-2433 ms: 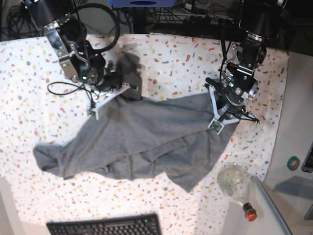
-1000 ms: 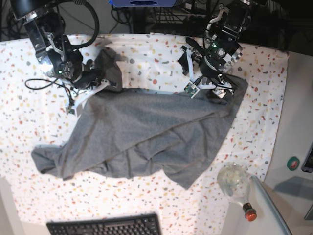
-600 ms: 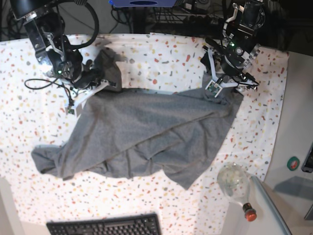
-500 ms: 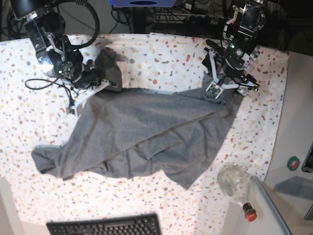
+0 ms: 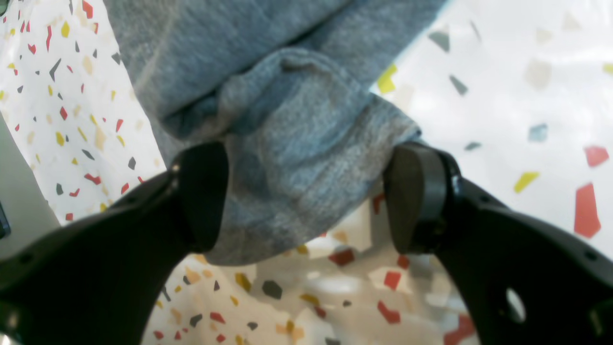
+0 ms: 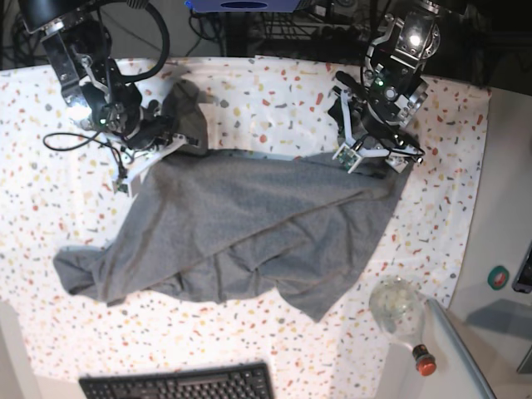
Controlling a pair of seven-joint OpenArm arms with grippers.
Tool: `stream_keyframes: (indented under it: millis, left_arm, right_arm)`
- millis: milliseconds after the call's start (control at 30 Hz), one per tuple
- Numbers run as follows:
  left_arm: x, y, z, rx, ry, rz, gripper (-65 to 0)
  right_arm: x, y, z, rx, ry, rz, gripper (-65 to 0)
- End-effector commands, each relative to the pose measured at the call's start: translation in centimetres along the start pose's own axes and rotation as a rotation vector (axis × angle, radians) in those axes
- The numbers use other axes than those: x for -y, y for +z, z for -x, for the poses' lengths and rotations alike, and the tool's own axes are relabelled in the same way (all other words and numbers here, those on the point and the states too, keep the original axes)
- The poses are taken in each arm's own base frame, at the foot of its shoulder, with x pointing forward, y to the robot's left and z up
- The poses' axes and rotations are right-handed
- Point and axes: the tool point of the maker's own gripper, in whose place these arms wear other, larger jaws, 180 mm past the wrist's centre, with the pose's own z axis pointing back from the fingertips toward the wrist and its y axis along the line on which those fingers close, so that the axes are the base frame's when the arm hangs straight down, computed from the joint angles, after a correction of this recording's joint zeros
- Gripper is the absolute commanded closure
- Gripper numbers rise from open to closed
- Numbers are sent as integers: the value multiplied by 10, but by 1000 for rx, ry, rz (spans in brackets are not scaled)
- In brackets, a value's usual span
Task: Layout the t-shirt on the table in an organized manner, then fold the t-shirt properly
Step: 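Lift the shirt with both grippers and fling it flat onto the table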
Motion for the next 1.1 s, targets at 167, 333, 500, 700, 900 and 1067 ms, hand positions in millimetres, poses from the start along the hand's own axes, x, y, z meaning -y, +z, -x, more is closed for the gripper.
stream_keyframes:
  millis: [167,333,500,700,900,1067]
  left_arm:
    - [13,-5,23,-74,-16,40,-260]
    - [14,-8,33,-99,-13,44,0]
    - [-7,1,29,-76,4,-6,0]
    - [-88,54,-13,96,77,-174,0]
    - [-126,42,-96,182,9,-183,0]
    - [-148,33,-221,345,-11,-184,0]
  right_arm:
    - [-2,3,-12,37,1,-7,0]
    - [-1,3,-14,42,3,-6,0]
    - [5,5,-15,47,0,5,0]
    - [43,39,-43,162,-126,54,0]
    - [56,52,-122,198,-182,55,0]
    - [79,93,-258,372,-150,104,0]
